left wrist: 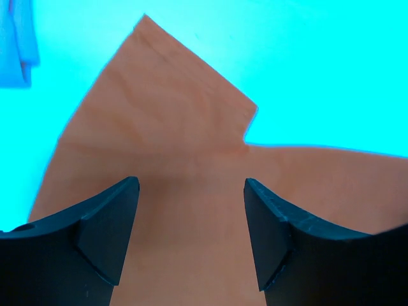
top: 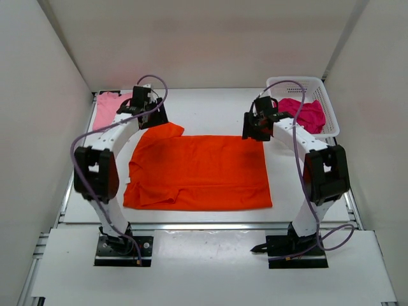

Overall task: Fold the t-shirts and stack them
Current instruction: Grap the side of the flattened tshirt furthest away from the robot with both arms

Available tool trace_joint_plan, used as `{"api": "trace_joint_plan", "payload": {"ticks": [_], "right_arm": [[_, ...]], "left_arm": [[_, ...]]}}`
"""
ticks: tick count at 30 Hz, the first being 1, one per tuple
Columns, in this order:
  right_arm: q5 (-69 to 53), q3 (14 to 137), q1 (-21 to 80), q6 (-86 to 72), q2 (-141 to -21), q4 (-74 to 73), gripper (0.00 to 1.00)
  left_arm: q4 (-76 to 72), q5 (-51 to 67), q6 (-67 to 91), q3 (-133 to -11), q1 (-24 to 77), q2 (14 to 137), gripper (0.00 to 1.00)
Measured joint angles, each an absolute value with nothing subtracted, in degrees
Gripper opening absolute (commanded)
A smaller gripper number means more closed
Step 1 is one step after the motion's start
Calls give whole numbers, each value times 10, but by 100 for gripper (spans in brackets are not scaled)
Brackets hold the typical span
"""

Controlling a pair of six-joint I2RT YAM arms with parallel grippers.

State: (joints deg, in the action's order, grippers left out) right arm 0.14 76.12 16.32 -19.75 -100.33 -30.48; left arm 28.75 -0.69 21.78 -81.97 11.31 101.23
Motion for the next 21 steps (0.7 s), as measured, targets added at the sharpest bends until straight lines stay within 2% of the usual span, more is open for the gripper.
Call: {"api": "trace_joint_plan", "payload": {"ticks": [6, 14, 21], "right_arm": [[40, 827, 148, -199, -1069, -332, 60], [67, 873, 141, -199, -1133, -352, 61], [69, 877, 139, -198, -1143, -361, 61]], "left_arm": [[305, -9, 197, -908, 91, 1131, 77], [313, -8, 186, -952, 64, 1201, 77], [322, -5, 180, -1028, 55, 1260, 78]]}}
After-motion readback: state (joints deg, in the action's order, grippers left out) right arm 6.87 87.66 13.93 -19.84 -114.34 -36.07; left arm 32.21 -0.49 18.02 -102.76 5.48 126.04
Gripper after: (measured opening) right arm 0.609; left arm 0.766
